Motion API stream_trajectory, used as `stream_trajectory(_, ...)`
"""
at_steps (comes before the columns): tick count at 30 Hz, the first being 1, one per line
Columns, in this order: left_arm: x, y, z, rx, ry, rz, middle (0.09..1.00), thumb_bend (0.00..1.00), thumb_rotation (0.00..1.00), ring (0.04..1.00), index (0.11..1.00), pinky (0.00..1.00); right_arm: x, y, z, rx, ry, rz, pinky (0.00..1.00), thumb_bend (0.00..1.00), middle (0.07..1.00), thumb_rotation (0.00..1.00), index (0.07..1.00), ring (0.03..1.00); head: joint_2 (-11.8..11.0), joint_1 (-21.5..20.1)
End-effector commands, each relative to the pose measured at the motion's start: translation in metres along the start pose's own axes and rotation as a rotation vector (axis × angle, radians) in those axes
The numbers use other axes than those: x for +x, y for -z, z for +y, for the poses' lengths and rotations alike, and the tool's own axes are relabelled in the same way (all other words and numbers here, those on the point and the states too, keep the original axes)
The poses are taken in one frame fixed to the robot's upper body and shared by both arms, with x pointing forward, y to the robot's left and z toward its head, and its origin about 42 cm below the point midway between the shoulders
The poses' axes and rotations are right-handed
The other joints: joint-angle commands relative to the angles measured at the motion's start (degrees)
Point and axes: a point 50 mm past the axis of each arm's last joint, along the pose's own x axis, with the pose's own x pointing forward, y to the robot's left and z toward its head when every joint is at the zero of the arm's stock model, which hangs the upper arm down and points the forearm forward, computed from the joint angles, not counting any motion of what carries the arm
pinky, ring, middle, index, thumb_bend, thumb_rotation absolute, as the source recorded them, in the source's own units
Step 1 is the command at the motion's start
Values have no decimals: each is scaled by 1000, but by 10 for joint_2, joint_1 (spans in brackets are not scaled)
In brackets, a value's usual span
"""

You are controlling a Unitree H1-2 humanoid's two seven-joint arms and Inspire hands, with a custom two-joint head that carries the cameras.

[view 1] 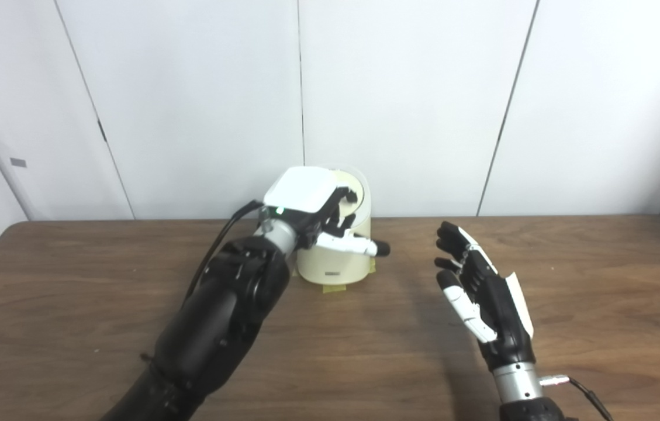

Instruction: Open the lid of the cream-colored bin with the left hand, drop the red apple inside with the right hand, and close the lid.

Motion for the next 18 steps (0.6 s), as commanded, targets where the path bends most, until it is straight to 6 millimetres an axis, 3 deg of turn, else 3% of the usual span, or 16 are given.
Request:
stream_trajectory(1, -1, -7, 39, 14, -137, -42, 771, 952, 889, 765, 792, 1000, 12, -13, 0, 7, 3, -93, 775, 398, 876, 688, 874, 863, -1, 0)
stream_trajectory(5, -10, -10, 59, -7, -214, -59, 769, 944, 871, 770, 786, 990, 13, -12, 1, 7, 7, -88, 774, 403, 875, 684, 875, 862, -4, 0)
stream_trajectory(12, -25, -12, 76, -24, -295, -72, 756, 937, 837, 763, 778, 1000, 13, -13, 2, 14, 3, -91, 773, 387, 875, 667, 875, 862, -7, -1)
stream_trajectory(18, -51, -13, 88, -28, -381, -115, 732, 932, 839, 736, 744, 1000, 13, -13, 2, 14, 5, -83, 772, 401, 874, 673, 871, 862, -7, -1)
